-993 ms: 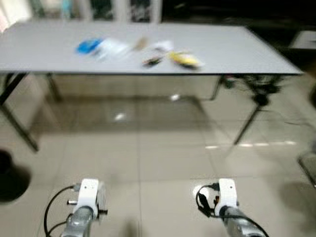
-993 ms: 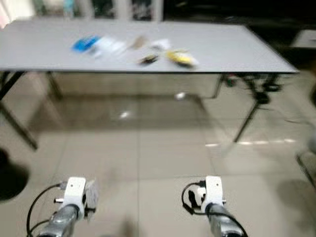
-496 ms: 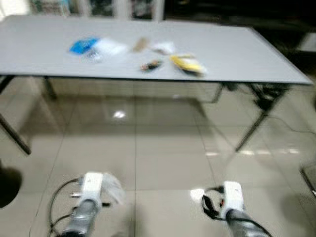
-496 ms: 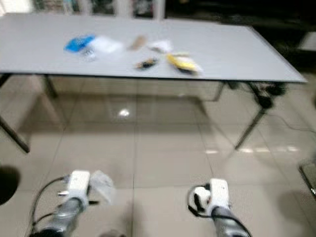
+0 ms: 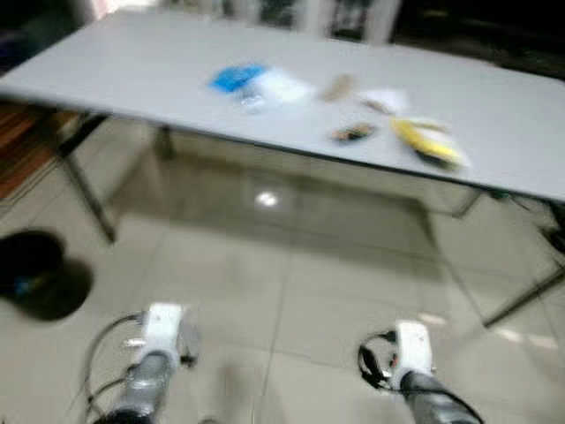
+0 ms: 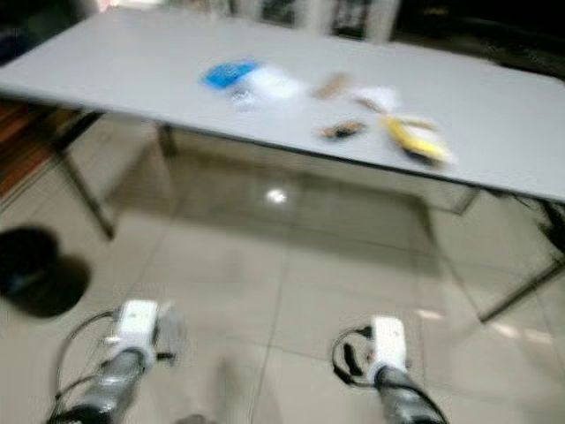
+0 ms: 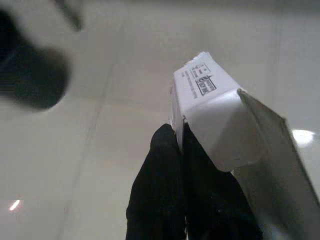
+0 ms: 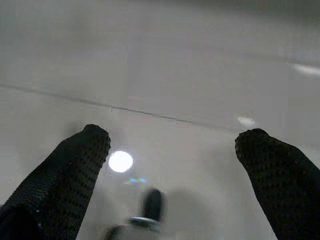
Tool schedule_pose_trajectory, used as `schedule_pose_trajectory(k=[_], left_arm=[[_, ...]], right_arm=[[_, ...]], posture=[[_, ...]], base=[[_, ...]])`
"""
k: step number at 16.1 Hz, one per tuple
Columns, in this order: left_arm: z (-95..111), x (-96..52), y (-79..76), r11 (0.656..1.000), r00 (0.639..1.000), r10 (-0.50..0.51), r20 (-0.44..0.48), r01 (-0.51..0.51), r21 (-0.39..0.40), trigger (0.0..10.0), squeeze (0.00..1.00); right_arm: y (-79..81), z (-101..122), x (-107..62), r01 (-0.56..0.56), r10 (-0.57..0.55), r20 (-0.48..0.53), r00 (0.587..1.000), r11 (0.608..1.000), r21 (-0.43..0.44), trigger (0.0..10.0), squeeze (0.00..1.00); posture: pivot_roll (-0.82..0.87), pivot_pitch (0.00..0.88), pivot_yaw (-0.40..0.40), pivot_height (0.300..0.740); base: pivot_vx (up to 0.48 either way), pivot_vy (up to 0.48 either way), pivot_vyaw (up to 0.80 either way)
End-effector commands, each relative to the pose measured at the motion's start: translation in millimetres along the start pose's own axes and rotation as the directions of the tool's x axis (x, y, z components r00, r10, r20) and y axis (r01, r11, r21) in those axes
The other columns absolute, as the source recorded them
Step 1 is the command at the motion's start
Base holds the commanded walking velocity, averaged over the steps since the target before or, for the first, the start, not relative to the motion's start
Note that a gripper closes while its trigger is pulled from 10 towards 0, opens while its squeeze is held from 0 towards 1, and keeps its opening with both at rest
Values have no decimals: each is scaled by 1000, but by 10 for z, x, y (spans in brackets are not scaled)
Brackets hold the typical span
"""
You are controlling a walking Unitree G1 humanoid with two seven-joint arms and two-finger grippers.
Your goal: Picking trash to rubbish bin
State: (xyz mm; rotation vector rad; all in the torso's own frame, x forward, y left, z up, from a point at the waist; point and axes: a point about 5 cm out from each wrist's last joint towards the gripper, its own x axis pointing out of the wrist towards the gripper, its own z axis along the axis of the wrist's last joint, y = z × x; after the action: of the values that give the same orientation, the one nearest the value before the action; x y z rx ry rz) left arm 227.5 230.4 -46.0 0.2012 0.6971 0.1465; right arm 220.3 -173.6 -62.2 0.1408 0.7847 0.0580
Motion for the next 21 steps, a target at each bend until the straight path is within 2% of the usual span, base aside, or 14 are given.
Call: schedule_pose_trajectory(k=[1, 21], left_arm=[[-24, -7, -55, 1000, 1000, -9, -9, 9, -19, 10000, 0], [-122, -37, -18, 1000, 999, 8, -34, -9, -7, 10000, 0]], right_arm=[[-75, -63, -31, 17, -17, -17, 1000, 1000, 1, 10000, 0], [-62, -114, -41, 9, -9, -29, 1000, 1000, -6, 10000, 0]], posture=[[-5, 74, -70, 740], [-2, 34, -62, 740]], base=[[0, 0, 800], [0, 0, 800]])
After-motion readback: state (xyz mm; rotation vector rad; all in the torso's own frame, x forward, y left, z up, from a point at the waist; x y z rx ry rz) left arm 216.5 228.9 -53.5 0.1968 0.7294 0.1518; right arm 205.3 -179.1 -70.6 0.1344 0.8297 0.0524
